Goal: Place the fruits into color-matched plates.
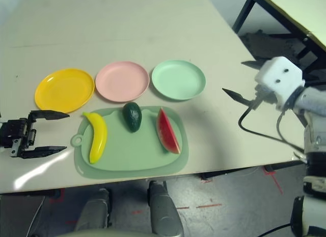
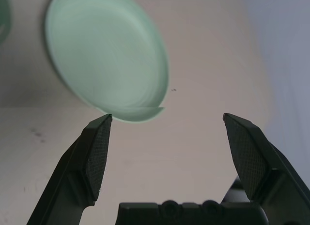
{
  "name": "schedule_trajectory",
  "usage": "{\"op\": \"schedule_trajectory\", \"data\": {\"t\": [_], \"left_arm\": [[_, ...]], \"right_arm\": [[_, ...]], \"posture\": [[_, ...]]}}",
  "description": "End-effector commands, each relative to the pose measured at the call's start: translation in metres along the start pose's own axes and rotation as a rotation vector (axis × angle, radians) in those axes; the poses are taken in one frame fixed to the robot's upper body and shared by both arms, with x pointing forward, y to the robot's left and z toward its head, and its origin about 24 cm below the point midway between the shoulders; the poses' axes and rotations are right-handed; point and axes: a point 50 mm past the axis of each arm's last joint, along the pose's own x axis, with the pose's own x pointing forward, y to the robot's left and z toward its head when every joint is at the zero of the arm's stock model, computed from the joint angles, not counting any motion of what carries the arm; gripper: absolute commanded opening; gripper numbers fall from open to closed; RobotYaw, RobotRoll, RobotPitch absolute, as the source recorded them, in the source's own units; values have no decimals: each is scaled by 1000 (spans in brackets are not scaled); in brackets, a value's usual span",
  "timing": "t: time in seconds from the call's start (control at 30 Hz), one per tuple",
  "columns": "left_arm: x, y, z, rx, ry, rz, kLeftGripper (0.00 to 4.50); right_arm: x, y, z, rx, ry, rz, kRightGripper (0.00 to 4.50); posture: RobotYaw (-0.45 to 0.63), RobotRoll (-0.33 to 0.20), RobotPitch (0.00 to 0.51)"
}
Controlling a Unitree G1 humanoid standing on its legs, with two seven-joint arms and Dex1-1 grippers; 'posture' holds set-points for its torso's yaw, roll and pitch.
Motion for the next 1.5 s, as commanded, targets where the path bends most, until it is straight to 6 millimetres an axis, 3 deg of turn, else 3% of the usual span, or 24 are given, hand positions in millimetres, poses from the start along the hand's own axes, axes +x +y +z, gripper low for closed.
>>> {"op": "schedule_trajectory", "data": {"t": [0.03, 0.33, 0.5, 0.73, 1.03, 1.5], "left_arm": [[7, -3, -12, -8, 12, -18, 4472], [15, -6, -19, -9, 24, -35, 4472], [13, -8, -19, -21, -10, 11, 4472], [11, -9, -19, -34, -25, 44, 4472], [13, -13, -16, -23, 6, 31, 4472], [13, -11, -19, -33, 15, 37, 4472]], "right_arm": [[19, 2, 23, -201, -45, 283, 4500], [47, -2, 80, -562, -253, 544, 4500], [51, -2, 83, -612, -275, 583, 4500], [70, 20, 86, -728, -318, 694, 4500], [98, 20, 99, -755, -340, 678, 4500], [109, 41, 106, -785, -402, 742, 4500]], "posture": [[-170, 0, 186], [-121, 0, 189], [-91, 0, 180], [-71, 0, 175], [-44, 0, 171], [-50, 0, 171]]}}
